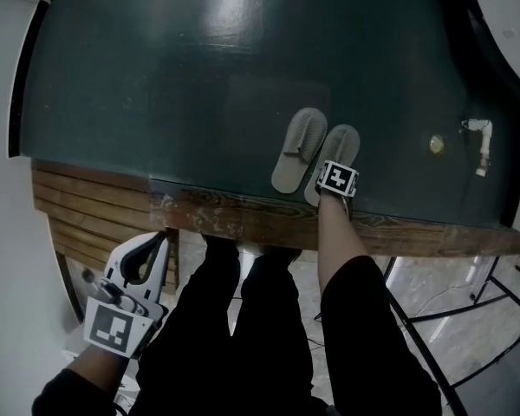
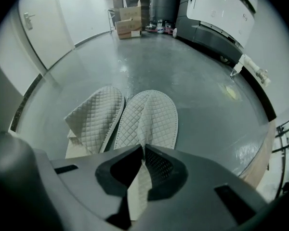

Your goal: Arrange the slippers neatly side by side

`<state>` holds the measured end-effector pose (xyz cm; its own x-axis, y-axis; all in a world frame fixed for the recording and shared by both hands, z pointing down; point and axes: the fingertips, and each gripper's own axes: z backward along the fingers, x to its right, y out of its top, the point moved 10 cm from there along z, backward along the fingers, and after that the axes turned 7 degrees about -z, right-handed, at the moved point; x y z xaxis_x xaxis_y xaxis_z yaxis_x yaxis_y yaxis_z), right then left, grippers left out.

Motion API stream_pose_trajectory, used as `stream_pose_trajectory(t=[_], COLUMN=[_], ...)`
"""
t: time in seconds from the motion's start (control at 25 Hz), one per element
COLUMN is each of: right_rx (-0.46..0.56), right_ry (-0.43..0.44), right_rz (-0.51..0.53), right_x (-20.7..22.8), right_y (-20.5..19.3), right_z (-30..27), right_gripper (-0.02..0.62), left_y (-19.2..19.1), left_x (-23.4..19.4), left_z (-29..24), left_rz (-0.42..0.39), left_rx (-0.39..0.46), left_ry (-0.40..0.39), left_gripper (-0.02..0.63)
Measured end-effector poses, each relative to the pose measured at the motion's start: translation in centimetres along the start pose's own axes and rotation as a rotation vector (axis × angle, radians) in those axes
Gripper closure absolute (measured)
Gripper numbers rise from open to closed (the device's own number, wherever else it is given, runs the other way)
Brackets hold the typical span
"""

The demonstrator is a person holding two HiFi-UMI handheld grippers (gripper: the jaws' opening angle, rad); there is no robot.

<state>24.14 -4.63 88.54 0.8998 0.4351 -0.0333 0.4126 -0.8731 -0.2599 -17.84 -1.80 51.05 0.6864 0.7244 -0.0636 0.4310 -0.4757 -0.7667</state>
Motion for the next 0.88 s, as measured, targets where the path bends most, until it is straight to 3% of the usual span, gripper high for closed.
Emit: stream_pose_trajectory(t=[0.16,0.28,0.44,0.64,0.88], right_rx=[0.015,0.024,0.014,-0.023,-0.013], right_ry=[0.074,0.106,0.116,0.132,0.221], right_rz=[-0.05,-0.076,-0.115,-0.106,-0.129], right_x=[-0.1,0.0,0.6,1.1,1.4], right_y=[0.4,0.6,-0.4,-3.5,-6.9], right_z=[-0.2,0.5,3.1,9.3,21.2], right_gripper=[0.575,0.504,0.485,0.485,0.485], left_y=[1.0,1.6,3.0,5.7,10.5], left_x=[0.1,0.3,0.8,1.8,3.0], left_z=[-2.0,-2.7,-2.4,-0.5,2.5], left_rz=[-0.027,-0.029,-0.023,-0.033,-0.081], left_rx=[0.032,0.047,0.069,0.108,0.185], left_ry=[-0.036,-0.05,-0.059,-0.077,-0.107], left_gripper=[0.606,0.606,0.605,0.605,0.605])
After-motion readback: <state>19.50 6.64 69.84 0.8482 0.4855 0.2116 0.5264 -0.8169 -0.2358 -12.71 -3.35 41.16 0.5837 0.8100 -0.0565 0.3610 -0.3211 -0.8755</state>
